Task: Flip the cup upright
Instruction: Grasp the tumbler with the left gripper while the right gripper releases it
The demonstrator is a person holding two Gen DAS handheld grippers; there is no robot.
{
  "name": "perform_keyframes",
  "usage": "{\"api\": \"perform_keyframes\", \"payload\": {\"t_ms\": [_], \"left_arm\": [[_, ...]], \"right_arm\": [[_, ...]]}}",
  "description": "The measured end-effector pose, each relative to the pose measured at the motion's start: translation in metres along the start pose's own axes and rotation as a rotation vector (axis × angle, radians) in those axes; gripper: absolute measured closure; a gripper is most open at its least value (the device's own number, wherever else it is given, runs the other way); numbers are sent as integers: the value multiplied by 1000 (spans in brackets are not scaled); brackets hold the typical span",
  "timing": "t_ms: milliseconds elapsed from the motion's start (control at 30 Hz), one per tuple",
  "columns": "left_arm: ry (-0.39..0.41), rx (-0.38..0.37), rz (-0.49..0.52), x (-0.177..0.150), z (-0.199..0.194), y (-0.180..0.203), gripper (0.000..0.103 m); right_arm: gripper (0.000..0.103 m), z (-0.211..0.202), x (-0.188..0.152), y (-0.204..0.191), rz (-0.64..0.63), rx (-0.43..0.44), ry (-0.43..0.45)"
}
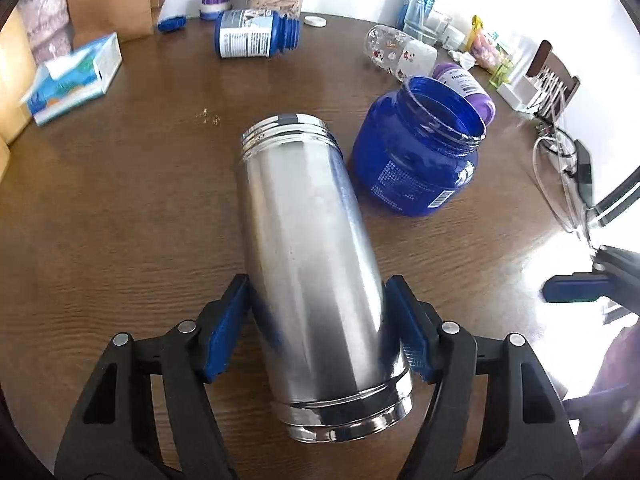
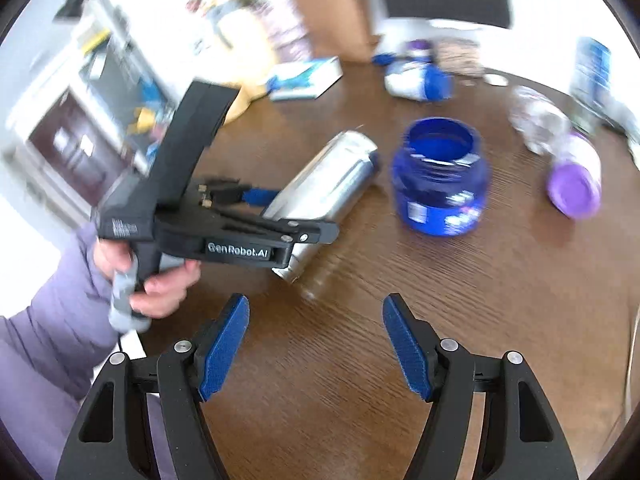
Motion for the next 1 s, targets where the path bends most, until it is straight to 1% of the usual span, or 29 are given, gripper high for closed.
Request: {"api": "perform_keyframes", "payload": {"t_ms": [67,100,200,267,367,433,500,567,600,667,700,733,767,833,933,967,1000], "left_arm": [[3,35,-2,-5,-2,4,39],[2,35,-6,-8,-3,4,39],[20,23,-31,-28,-12,7,39],[42,26,-35,-42,-19,12,39],[57,21,-14,-65,-27,19,39],[54,9,5,-81,-34,24,39],[37,-18,33,-99,-39,33,38],[27,-18,58,-108,-43,39,38],[29,-23,65,-109,-44,42,38],[30,-52,75,-108,-42,46,32],[22,-55,68,-106,-38,44,32],[21,-67,59,-105,-36,45,38],[30,-75,54,-104,-36,44,40],[79,-63,67,-102,-43,46,41],[129,-73,81,-105,-52,48,41],[143,-86,84,-106,-55,49,41],[155,-94,87,-106,-58,50,42]], "right_arm": [[30,-13,-7,7,30,-7,34],[30,-18,-10,9,45,-11,53],[30,-24,-16,12,78,24,78],[30,-20,-20,12,101,46,83],[30,-7,-24,11,127,39,65],[30,1,-26,4,153,88,60],[30,6,-26,-4,177,128,57],[30,15,-26,-13,201,165,46],[30,20,-25,-18,209,190,40],[30,28,-24,-23,221,213,33],[30,31,-24,-23,229,211,28],[30,36,-24,-22,239,196,19],[30,38,-24,-21,245,185,15],[30,41,-24,-20,259,193,8],[30,45,-24,-21,299,246,-7],[28,48,-24,-20,315,253,-17],[23,52,-23,-20,329,265,-26]]}}
Point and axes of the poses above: each gripper's, at about its wrist camera, not at the fingertips, and z roughly the way its jaws point, y to its right, x to its top, the point moved 10 cm from there along z, roughly the way its jaws point, and after that the axes turned 4 degrees about -y, right-handed, at the moved point
